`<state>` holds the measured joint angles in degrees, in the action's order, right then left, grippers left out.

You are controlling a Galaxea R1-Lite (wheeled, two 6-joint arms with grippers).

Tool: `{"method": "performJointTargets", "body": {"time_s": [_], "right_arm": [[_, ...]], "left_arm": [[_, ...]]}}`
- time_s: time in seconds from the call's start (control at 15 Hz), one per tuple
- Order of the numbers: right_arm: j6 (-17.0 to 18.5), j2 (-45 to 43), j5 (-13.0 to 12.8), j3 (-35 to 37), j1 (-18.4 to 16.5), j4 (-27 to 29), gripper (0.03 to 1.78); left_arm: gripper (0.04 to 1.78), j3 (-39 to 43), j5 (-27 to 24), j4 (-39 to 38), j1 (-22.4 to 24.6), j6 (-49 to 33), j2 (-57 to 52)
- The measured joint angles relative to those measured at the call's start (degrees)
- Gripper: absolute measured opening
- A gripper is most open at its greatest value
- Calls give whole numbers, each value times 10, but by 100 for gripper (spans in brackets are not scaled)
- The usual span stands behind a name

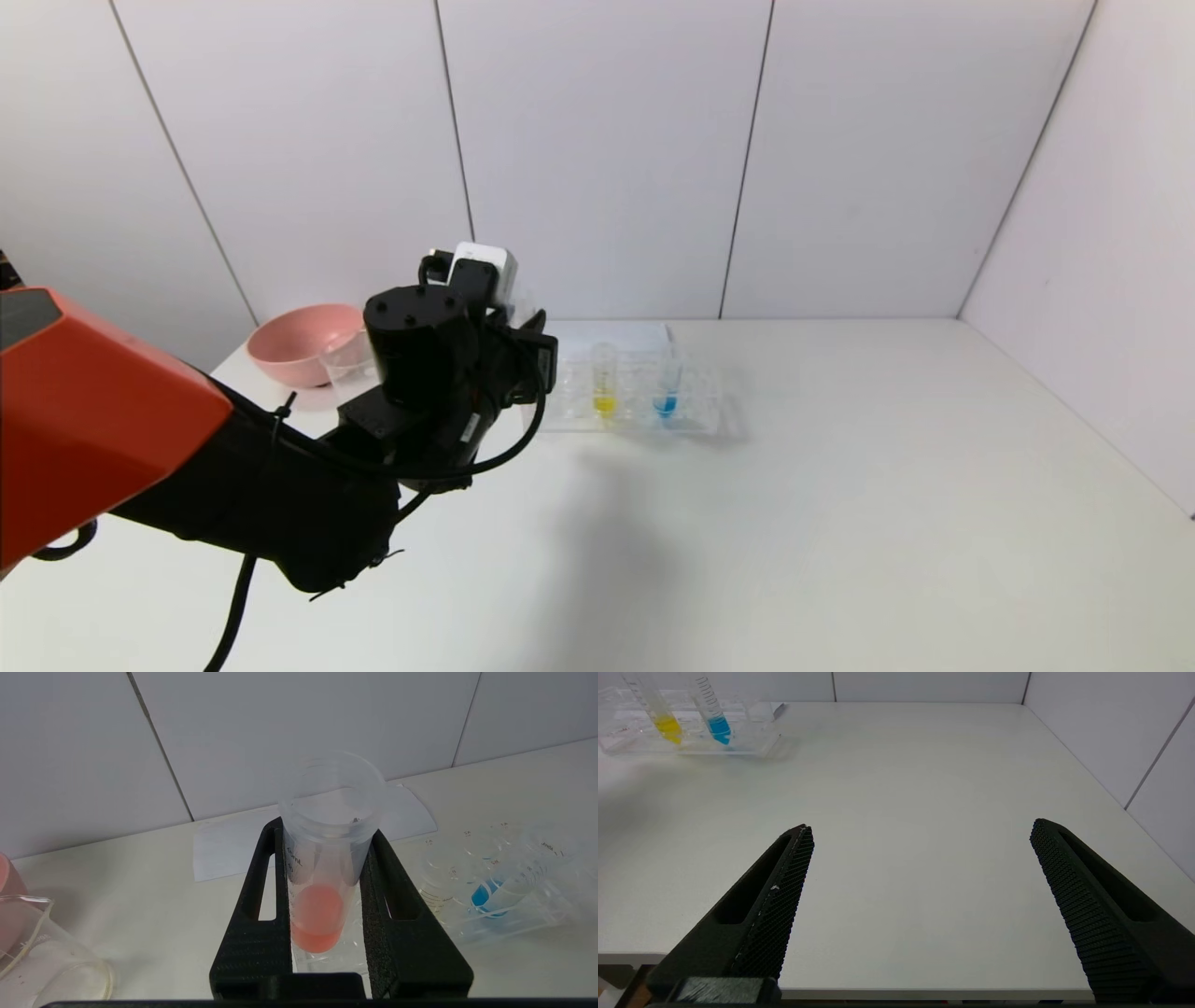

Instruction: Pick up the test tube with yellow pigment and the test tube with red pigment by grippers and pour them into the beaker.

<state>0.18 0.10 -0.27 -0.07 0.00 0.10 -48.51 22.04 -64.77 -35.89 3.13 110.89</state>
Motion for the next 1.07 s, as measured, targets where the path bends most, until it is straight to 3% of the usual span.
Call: {"method": "performJointTargets", "body": {"time_s": [0.53,1.07], "right_arm": [[0,0,0,0,0,0,170],[0,0,0,0,0,0,170]], "left_arm": [[44,4,-4,56,20,0,-77],[44,-3,-41,86,132,1,-107]]}}
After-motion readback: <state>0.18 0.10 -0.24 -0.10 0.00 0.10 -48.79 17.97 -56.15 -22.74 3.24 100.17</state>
